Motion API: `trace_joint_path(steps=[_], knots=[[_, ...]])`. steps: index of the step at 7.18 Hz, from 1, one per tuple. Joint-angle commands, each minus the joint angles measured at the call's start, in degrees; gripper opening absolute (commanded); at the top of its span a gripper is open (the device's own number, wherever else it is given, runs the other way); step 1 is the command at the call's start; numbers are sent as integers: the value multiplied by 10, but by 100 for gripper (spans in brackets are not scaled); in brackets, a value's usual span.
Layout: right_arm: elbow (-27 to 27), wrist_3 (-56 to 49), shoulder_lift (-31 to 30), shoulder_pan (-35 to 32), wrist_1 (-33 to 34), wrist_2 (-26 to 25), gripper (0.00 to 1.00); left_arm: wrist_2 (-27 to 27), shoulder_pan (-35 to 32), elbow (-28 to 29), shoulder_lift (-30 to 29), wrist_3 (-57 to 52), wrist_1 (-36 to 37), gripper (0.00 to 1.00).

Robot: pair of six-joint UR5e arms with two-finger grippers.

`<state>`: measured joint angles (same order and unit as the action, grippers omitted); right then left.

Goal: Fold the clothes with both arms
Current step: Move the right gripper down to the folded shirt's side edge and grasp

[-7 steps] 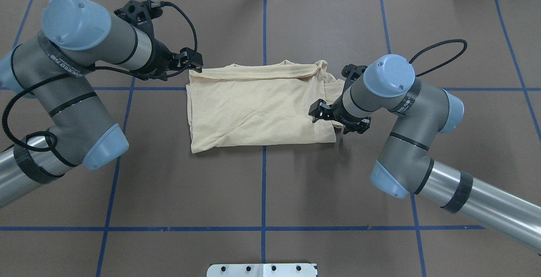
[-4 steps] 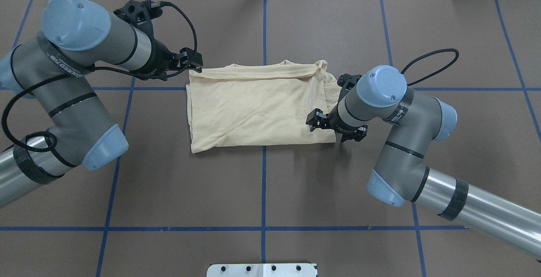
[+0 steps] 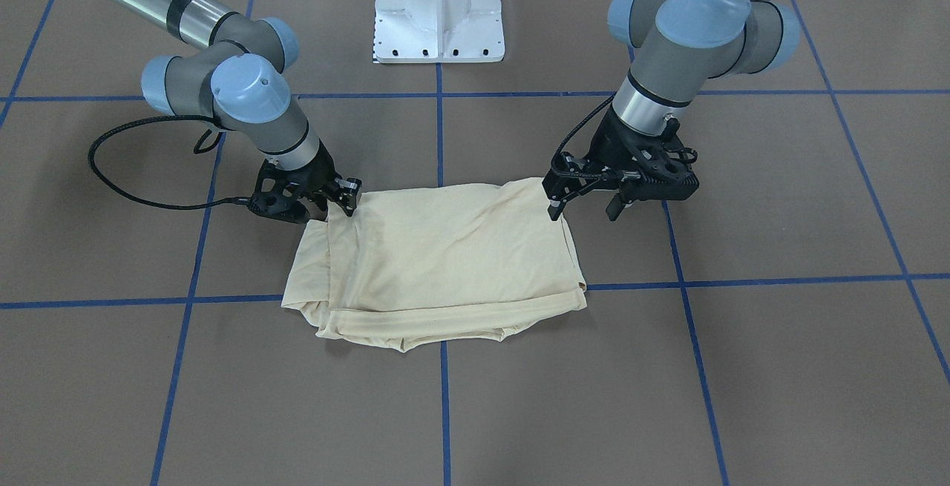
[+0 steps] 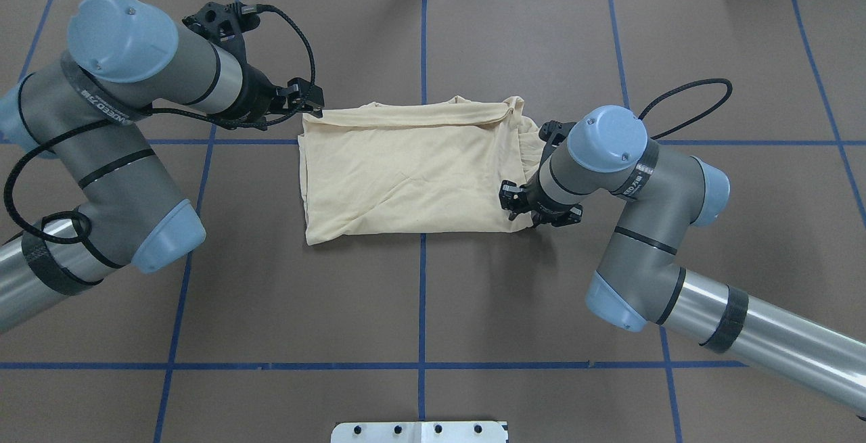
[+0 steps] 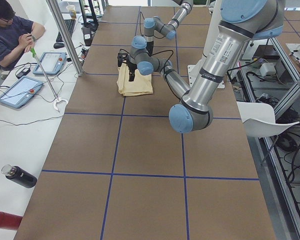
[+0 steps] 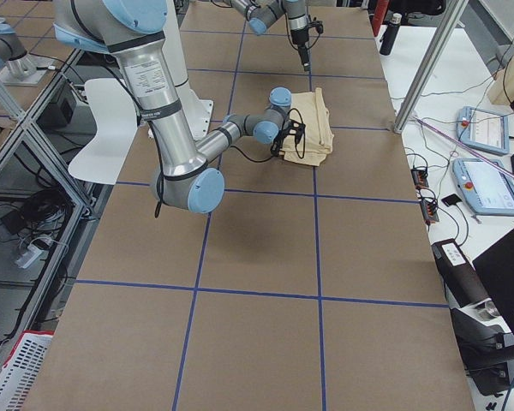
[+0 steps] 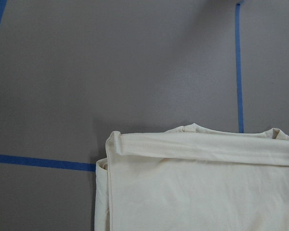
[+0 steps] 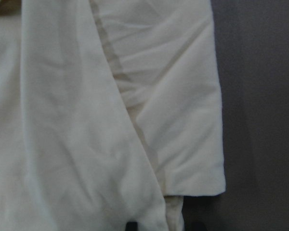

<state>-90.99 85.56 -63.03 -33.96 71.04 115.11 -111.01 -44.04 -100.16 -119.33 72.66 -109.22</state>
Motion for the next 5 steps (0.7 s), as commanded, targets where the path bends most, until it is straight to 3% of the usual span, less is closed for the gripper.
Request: trace_joint_path(steps=[1, 3, 5], knots=[[-7, 0, 7, -10, 23, 35, 0, 0, 0, 3, 1, -2, 0, 99], [-11, 0, 3, -7, 23, 35, 0, 0, 0, 1, 1, -1, 1, 99], [-58, 41, -2, 40, 41, 32, 0, 0, 0, -2, 0, -1, 1, 99]])
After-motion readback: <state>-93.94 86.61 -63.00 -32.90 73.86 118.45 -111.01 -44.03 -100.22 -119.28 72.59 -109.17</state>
